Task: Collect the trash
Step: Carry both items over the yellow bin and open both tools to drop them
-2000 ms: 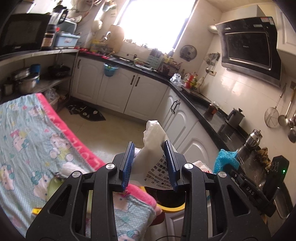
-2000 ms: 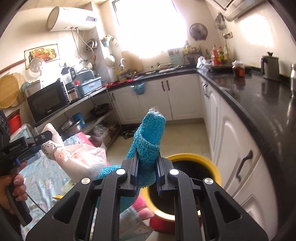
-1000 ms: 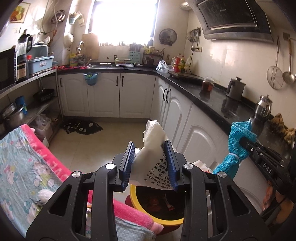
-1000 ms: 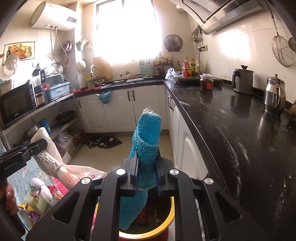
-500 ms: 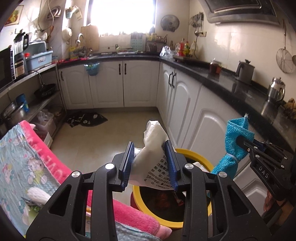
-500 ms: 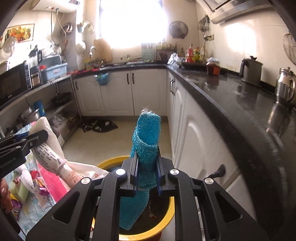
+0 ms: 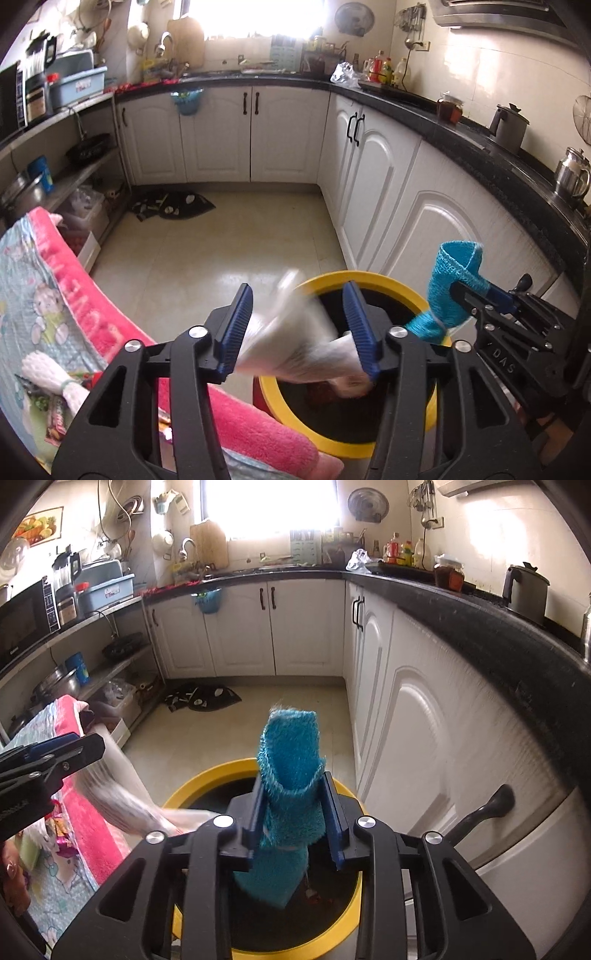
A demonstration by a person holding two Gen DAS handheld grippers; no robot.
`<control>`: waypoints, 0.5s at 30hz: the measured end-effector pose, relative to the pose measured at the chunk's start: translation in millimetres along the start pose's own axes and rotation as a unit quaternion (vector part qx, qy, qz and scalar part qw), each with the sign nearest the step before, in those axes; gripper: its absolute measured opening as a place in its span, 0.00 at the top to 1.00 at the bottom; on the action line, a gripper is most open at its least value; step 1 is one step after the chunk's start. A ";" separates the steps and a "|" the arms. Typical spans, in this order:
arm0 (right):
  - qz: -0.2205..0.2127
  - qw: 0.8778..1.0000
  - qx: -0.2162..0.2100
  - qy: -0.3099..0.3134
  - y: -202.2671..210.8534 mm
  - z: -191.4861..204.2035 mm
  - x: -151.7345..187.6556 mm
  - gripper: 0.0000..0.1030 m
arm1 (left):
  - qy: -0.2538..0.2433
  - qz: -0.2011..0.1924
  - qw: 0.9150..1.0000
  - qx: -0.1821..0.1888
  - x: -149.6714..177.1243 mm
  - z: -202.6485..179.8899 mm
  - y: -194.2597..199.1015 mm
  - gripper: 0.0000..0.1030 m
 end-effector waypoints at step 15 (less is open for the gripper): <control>-0.037 0.999 0.010 -0.017 34.3 -4.9 5.0 0.29 | 0.032 -0.012 0.999 -0.004 11.7 18.7 43.0 0.10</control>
Point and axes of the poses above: each gripper's, at about its wrist camera, not at the fingertips, and y roughly against the way its jaws point, z to its left, x to its underside, the point moved 2 cm from there along -y, roughly the way its jaws point, and after that the axes turned 9 degrees about -y, right-handed, at the moved point
